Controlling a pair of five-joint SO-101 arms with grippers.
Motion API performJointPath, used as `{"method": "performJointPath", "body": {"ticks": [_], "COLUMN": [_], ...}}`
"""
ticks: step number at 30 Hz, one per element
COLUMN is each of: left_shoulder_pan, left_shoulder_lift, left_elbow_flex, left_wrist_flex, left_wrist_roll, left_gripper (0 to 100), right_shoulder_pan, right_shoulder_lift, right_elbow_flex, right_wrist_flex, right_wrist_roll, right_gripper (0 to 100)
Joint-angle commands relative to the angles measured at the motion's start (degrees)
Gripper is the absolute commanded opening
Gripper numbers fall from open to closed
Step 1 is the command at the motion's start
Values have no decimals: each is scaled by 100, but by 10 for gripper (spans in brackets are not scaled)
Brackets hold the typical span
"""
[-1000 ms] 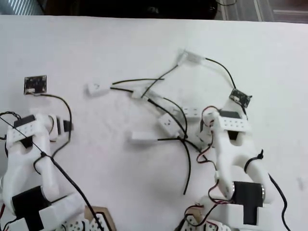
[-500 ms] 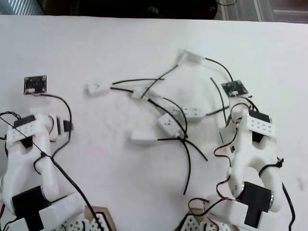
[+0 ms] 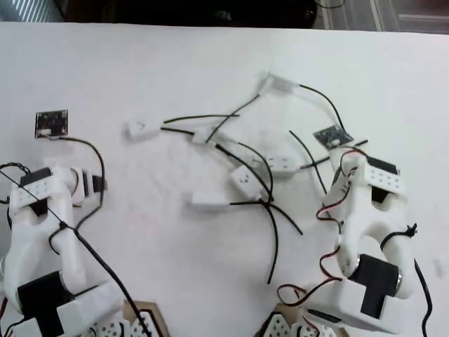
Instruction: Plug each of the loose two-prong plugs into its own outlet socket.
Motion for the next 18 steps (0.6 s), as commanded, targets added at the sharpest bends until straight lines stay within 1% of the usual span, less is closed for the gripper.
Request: {"method": "performJointPath", "body": {"ticks": [1,3,7,18], "left_shoulder_pan": [92,92,92,92], "left_shoulder_lift": [-189,-189,-189,-189], "left_elbow_flex": [-18,-18,-18,-18], "left_wrist_flex": [-79,-79,-79,-79], "left_wrist_roll": [26,26,26,26], "left_gripper": [286,286,286,286], "right_shoulder_pan": [57,57,40,57], "right_shoulder_lift": [-40,-40,-31,479], "right_elbow_flex": [-607,-668,-659,-897], "right_wrist_flex": [681,884,945,989], "right_wrist_roll": [35,44,44,26], "right_gripper": [59,88,66,63]}}
